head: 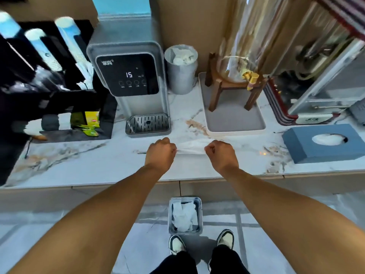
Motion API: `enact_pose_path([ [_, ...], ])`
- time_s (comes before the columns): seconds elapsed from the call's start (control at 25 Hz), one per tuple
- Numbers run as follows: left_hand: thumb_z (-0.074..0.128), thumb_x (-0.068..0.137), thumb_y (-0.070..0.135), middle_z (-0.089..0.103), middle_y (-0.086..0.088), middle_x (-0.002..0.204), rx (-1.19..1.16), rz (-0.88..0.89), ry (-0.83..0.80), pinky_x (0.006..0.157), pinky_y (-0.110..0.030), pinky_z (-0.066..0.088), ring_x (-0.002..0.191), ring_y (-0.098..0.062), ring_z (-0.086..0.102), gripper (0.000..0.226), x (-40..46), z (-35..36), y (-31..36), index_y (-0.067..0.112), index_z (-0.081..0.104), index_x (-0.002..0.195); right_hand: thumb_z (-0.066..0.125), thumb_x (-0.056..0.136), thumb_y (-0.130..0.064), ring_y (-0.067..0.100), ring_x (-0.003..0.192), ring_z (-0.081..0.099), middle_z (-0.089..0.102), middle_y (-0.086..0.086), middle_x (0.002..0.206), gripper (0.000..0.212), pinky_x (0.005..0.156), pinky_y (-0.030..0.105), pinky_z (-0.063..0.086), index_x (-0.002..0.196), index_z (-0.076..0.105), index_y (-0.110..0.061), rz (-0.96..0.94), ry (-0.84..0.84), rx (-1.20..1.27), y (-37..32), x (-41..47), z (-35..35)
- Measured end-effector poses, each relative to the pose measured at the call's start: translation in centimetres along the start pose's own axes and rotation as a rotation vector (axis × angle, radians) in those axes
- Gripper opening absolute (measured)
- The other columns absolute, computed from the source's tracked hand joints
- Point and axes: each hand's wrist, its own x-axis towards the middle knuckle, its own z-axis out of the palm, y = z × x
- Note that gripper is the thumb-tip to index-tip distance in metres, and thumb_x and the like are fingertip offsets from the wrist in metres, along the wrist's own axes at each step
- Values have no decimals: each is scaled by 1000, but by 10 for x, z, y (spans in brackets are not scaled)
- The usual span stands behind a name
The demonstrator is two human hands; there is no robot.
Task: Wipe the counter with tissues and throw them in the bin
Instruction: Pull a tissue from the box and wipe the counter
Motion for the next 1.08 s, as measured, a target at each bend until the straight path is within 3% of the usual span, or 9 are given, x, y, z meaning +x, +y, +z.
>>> enact_pose_path([
  [0.44, 51, 101, 22, 63, -13, 107, -43, -168, 48, 85, -42, 52, 100, -33, 58, 27, -7, 23, -78, 11, 74, 107, 55, 96, -28, 24, 90, 63, 69, 6, 99, 20, 79, 36, 54, 93, 69, -14, -68, -43, 33, -44, 35, 77],
  [0.72, 53, 97, 25, 62, -8, 109, -3, -186, 53, 90, -42, 41, 104, -31, 55, 24, -3, 56, -93, 17, 73, 108, 58, 94, -28, 23, 96, 59, 63, 5, 103, 16, 84, 36, 51, 97, 65, -14, -95, -77, 18, -27, 46, 107],
  [0.92, 56, 92, 29, 61, -8, 115, -71, -163, 65, 97, -44, 37, 112, -31, 54, 31, -8, 58, -100, 14, 68, 117, 61, 93, -30, 26, 104, 54, 57, 8, 111, 26, 88, 37, 48, 112, 59, -13, -123, -11, 9, -28, 48, 106],
  [1.08, 59, 92, 26, 60, -12, 118, -109, -142, 155, 97, -46, 41, 112, -34, 54, 33, -9, 55, -104, 8, 65, 118, 60, 94, -31, 30, 104, 50, 55, 10, 110, 24, 91, 39, 45, 110, 64, -14, -245, 77, -178, -40, 52, 104],
])
